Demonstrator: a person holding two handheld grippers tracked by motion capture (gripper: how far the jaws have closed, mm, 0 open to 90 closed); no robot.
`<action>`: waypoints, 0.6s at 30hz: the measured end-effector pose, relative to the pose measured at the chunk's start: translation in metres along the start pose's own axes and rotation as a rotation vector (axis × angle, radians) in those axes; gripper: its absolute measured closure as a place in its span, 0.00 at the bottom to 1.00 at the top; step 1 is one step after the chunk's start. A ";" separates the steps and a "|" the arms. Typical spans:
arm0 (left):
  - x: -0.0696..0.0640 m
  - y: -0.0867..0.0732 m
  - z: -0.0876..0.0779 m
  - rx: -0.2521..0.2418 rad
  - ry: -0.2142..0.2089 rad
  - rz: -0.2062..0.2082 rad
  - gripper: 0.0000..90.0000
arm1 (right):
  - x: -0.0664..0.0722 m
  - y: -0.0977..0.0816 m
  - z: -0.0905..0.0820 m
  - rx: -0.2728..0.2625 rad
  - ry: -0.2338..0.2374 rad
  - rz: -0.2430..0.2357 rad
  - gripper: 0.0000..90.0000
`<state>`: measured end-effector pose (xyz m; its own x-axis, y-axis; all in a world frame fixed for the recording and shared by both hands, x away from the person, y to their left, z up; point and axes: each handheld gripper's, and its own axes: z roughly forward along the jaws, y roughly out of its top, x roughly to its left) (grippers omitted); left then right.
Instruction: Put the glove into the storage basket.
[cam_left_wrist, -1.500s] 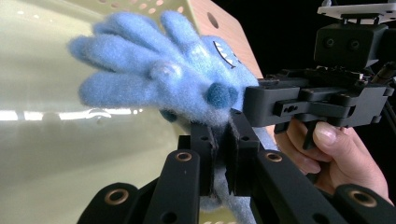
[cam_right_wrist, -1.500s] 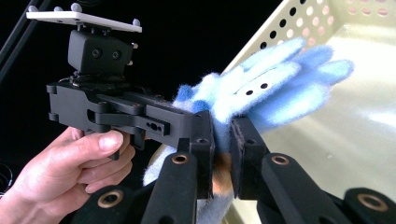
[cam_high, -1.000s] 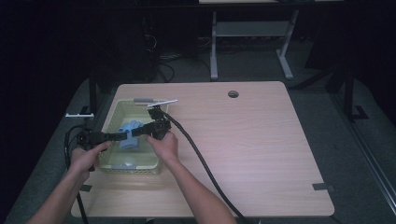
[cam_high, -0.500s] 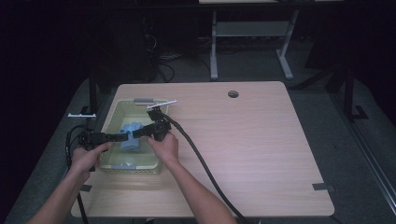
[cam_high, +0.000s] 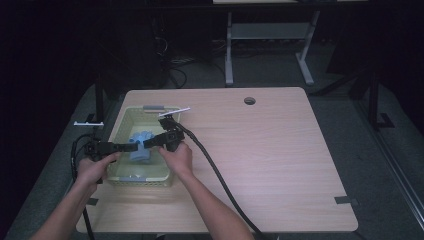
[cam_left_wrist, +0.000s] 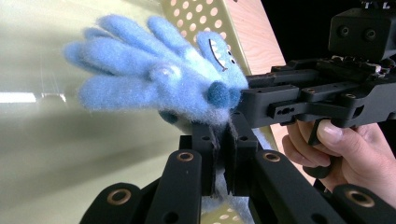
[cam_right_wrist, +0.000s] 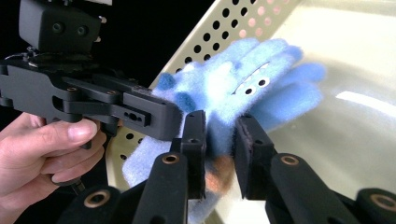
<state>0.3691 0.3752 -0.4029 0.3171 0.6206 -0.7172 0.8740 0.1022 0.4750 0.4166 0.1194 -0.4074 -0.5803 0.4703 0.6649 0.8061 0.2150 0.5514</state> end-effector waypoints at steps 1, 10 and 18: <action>0.000 0.000 0.000 0.001 0.000 0.000 0.94 | -0.001 0.000 -0.001 0.002 -0.001 0.006 0.82; -0.001 0.000 0.010 0.049 0.052 0.016 0.94 | -0.004 0.000 -0.011 -0.018 -0.055 0.011 0.76; -0.008 0.002 0.030 0.159 0.227 0.062 0.94 | -0.004 0.000 -0.024 -0.042 -0.065 0.002 0.74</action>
<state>0.3794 0.3475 -0.4111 0.2969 0.7816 -0.5486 0.9082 -0.0536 0.4152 0.4157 0.0974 -0.3981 -0.5691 0.5258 0.6322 0.8007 0.1791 0.5717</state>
